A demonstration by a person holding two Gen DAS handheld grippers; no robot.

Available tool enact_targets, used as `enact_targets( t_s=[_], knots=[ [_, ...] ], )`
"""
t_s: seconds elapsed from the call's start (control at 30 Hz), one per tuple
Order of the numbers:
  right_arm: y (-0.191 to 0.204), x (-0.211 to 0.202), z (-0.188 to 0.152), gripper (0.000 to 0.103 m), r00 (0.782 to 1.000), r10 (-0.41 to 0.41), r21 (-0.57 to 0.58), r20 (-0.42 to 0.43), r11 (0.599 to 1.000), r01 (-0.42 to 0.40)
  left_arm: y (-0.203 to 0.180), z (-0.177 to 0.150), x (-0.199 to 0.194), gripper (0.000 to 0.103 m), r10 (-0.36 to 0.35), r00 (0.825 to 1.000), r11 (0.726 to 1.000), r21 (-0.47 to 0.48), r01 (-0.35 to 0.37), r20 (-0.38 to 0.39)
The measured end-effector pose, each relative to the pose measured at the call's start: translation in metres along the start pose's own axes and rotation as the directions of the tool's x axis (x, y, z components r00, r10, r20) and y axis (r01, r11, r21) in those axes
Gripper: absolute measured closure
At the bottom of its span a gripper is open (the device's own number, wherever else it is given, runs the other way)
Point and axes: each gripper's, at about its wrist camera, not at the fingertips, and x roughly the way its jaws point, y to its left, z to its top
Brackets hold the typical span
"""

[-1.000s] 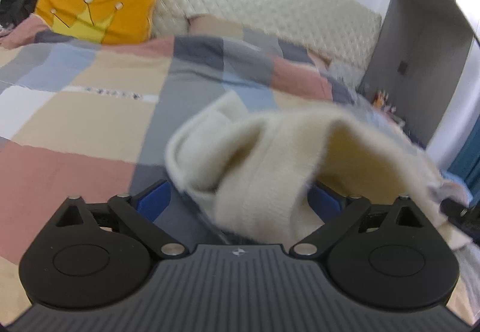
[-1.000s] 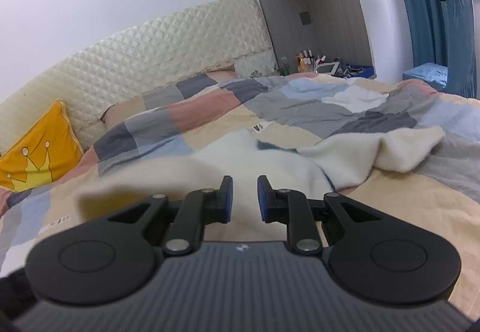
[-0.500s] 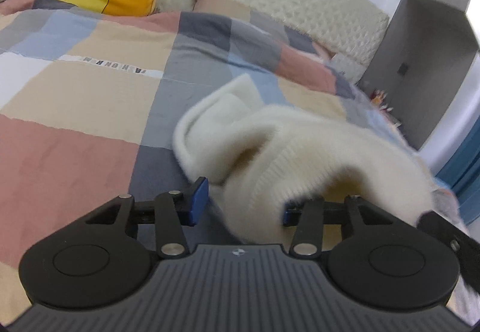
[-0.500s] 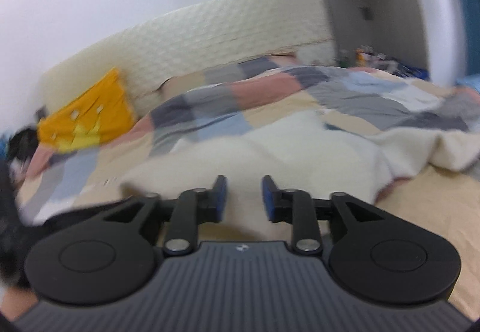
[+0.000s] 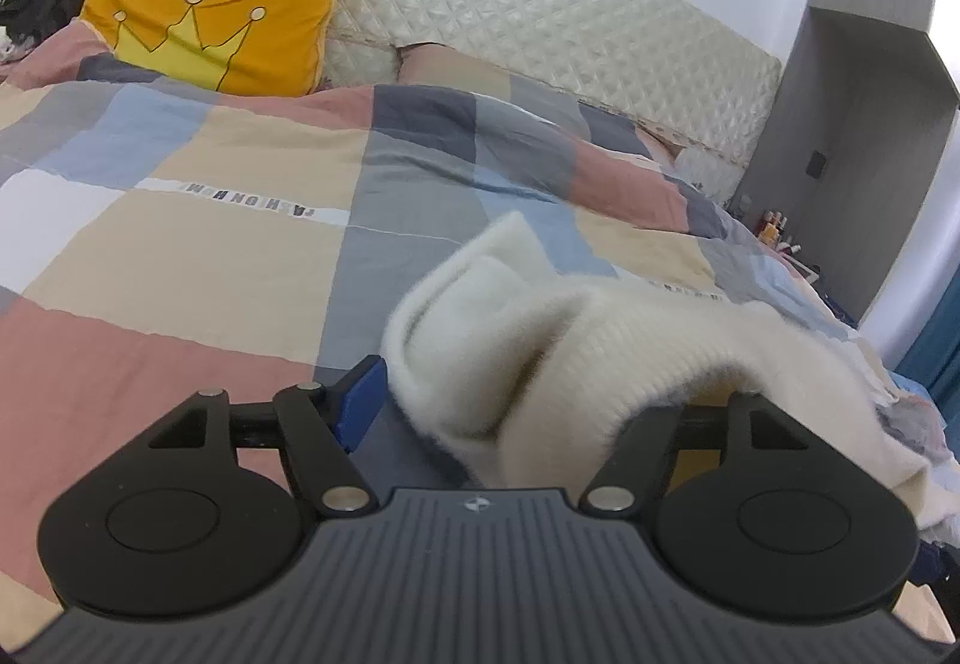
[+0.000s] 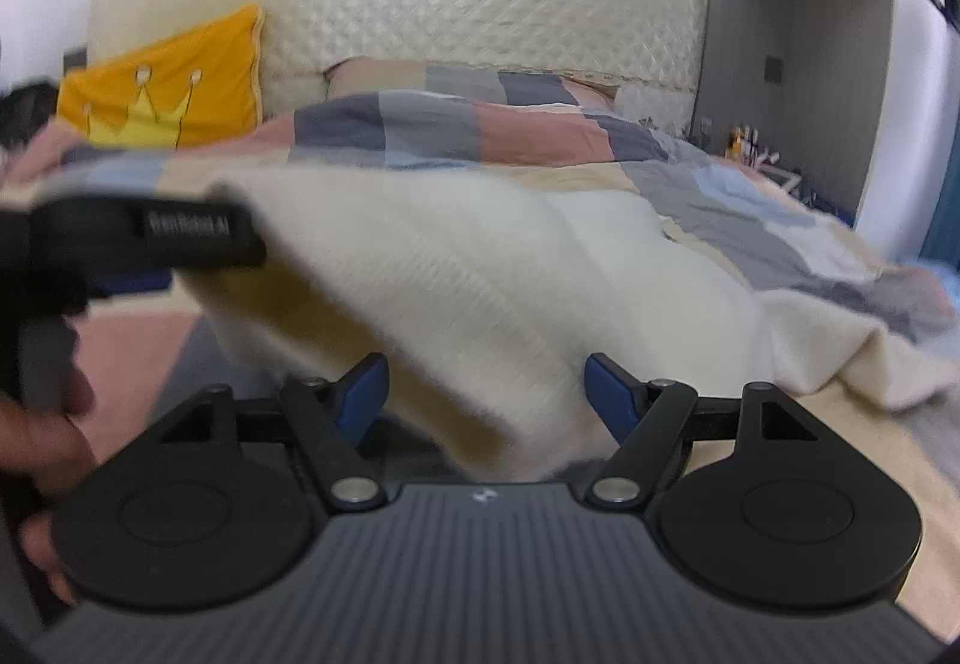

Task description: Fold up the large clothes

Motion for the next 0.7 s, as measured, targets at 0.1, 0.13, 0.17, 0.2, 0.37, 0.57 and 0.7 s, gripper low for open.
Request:
enact_targets(
  t_s=[0.1,0.13,0.17,0.2,0.37,0.57,0.7],
  knots=[
    [-0.006,0.003,-0.001,0.029,0.998,-0.061,0.029,-0.015,0.998,0.061,0.001,0.001,0.001,0.03,-0.004,1.0,1.0,0.0,0.004,0.004],
    [-0.013,0.004,-0.001,0.029,0.997,-0.073,0.075,-0.023,0.994,0.075,0.002,0.001,0.001,0.03,-0.007,1.0,1.0,-0.002,0.007,0.003],
    [-0.023,0.004,0.0,0.029,0.996,-0.079,0.141,-0.038,0.986,0.084,0.001,0.001,0.002,0.029,0.002,1.0,1.0,-0.003,-0.002,0.004],
    [-0.033,0.004,-0.001,0.03,0.995,-0.087,0.208,-0.05,0.973,0.096,0.001,0.0,0.003,0.029,0.009,1.0,1.0,-0.002,-0.009,0.001],
    [-0.061,0.009,-0.01,0.032,0.99,-0.097,0.376,-0.104,0.918,0.129,-0.005,0.001,0.008,0.027,0.002,1.0,1.0,0.001,-0.002,0.001],
    [-0.05,0.035,-0.027,0.042,0.978,0.019,0.393,-0.208,0.917,0.066,0.004,0.002,0.012,0.025,0.072,0.997,0.996,-0.046,-0.071,0.027],
    [-0.042,0.033,-0.025,0.061,0.984,-0.049,0.354,-0.171,0.929,0.108,0.014,-0.005,0.013,0.027,0.066,0.998,0.996,-0.061,-0.066,0.004]
  ],
)
